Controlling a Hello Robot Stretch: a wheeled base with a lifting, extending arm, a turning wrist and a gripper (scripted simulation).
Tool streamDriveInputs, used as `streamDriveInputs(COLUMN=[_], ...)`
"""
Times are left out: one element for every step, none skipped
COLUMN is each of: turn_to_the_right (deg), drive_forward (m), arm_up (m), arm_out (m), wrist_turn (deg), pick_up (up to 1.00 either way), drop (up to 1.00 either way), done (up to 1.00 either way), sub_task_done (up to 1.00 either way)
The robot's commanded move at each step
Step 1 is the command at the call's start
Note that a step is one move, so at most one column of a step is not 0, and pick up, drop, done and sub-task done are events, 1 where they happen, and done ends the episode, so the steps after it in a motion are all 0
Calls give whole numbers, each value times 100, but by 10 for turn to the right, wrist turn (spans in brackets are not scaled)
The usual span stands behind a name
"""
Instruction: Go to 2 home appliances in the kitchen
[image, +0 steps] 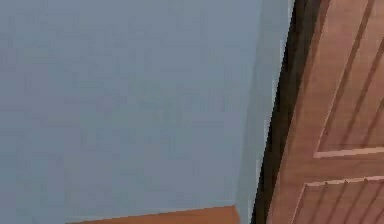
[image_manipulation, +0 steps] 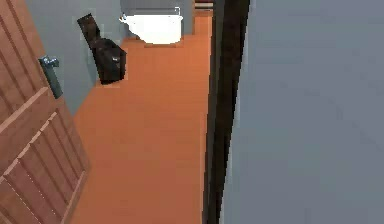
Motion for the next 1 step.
streamDriveInputs(turn_to_the_right=[0], drive_forward=[15], arm_up=[0], arm_out=[0], wrist_turn=[0], pick_up=[0], drop=[0], done=[0], sub_task_done=[0])
